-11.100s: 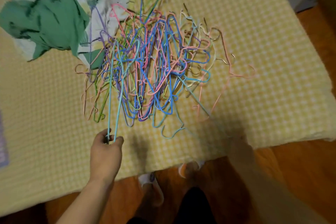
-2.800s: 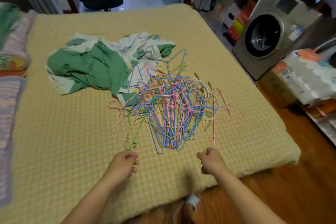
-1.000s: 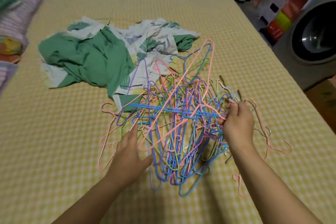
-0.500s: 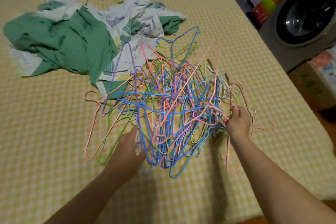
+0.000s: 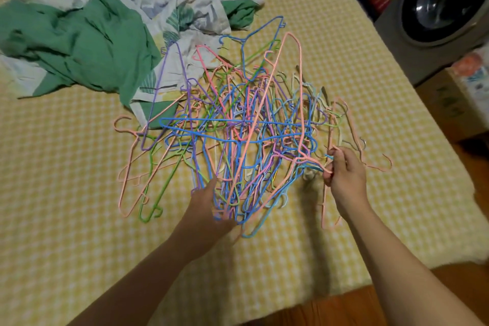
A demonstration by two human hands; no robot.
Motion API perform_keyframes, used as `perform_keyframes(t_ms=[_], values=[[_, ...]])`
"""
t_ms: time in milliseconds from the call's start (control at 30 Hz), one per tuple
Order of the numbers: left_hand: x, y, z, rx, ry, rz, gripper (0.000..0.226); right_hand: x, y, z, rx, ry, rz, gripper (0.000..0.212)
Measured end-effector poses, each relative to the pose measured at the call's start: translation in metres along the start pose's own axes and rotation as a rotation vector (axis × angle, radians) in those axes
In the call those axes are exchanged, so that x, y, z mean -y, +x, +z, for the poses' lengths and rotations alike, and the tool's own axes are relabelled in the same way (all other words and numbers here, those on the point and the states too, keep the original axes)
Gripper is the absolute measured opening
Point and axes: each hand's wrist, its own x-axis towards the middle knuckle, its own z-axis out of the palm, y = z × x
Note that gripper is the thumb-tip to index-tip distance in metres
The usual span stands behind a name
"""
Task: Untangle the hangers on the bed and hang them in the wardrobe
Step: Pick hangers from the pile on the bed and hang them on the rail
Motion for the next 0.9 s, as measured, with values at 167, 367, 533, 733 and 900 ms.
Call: perform_keyframes(t_ms=[167, 367, 533, 733, 900], values=[[-0.011, -0.033, -0.005, -0.169, 0.207, 0.152, 0.110, 0.038, -0.022, 0.016, -0.030, 0.050, -0.026, 0.029], [-0.003, -0.051, -0.062, -0.497, 0.283, -0.023, 0.062, 0.099, -0.055, 0.096, 0.153, -0.009, -0.100, 0.028], [0.042, -0.083, -0.115, -0.634, 0.235, -0.325, 0.050, 0.084, -0.059, 0.127, 0.340, -0.163, -0.003, 0.046], [0.078, -0.118, -0.130, -0.719, 0.160, -0.508, 0.050, 0.022, -0.034, 0.133, 0.327, 0.141, 0.835, 0.023], [0.082, -0.113, -0.122, -0.743, 0.078, -0.484, 0.052, 0.033, -0.034, 0.166, 0.376, 0.401, 0.687, 0.018]])
